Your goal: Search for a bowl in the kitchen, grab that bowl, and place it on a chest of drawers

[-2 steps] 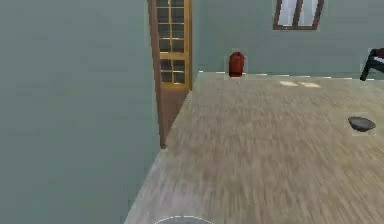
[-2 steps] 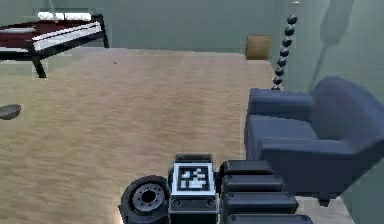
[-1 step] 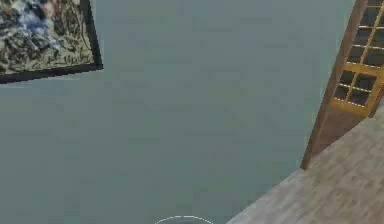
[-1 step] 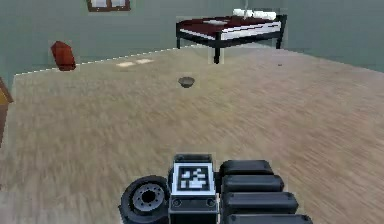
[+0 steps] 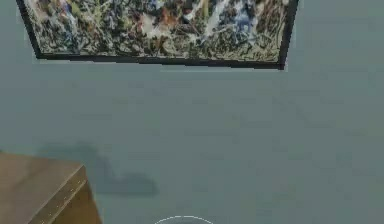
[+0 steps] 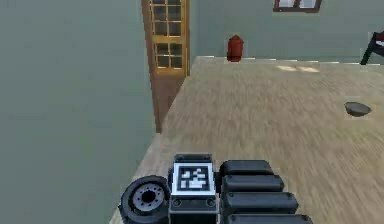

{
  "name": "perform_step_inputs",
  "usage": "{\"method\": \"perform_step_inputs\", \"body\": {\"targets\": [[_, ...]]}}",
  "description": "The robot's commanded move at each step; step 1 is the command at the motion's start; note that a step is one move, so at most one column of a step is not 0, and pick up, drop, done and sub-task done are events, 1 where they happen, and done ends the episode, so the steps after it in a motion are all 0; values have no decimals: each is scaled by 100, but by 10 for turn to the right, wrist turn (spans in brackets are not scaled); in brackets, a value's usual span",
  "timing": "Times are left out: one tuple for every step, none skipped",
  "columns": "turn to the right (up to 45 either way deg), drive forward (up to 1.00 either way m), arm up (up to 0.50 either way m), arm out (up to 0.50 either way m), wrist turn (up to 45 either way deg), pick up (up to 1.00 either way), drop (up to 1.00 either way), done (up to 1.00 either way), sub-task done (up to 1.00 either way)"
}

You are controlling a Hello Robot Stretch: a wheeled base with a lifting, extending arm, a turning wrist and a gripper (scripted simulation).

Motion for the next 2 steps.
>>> {"method": "perform_step_inputs", "body": {"targets": [[-300, 0, 0, 0, 0, 0, 0, 0, 0], [0, 35, 0, 0, 0, 0, 0, 0, 0]]}}
